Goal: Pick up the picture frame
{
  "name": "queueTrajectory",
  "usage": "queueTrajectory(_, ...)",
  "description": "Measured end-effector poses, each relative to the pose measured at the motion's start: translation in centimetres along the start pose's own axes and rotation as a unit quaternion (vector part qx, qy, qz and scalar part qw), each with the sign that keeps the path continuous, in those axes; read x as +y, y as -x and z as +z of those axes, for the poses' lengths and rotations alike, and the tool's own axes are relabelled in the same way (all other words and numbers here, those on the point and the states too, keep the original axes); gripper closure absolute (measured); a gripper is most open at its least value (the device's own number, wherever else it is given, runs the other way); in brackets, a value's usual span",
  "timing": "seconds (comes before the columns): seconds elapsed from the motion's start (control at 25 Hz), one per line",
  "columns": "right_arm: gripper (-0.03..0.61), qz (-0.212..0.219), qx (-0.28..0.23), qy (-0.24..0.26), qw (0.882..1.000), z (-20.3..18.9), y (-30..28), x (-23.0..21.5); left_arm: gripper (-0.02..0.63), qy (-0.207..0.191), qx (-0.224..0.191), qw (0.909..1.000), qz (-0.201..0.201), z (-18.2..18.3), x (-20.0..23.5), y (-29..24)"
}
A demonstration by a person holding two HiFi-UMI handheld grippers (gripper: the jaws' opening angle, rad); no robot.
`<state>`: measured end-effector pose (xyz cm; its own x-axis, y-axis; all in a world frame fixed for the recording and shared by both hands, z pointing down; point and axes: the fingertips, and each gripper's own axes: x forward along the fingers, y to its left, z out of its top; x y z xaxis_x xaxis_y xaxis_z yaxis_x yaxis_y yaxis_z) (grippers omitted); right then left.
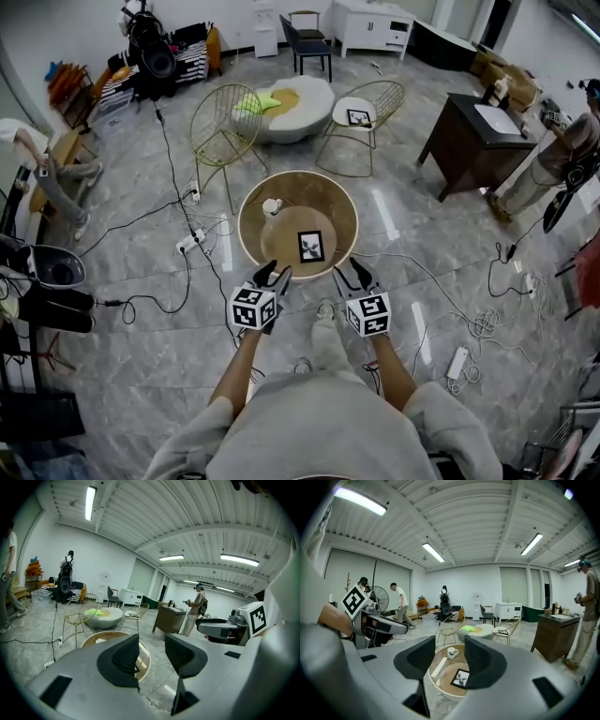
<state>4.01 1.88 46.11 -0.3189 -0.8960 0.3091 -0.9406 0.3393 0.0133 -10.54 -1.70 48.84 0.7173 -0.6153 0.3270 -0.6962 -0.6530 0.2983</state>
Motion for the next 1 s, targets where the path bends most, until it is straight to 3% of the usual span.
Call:
queueTrajectory(0.4, 0.397, 0.011, 0.012, -0.008, 1.0, 0.4, -6.0, -4.6, 0.451, 0.012, 0.008, 0.9999, 0.009, 1.9, 2.9, -6.4)
queueTrajectory(1.0, 0.397, 0.063, 0.037, -0.015, 0.997, 2.0, -16.6, -11.9, 0.451, 0.042, 0.024, 0.9969, 0.062, 5.6, 8.5, -15.3)
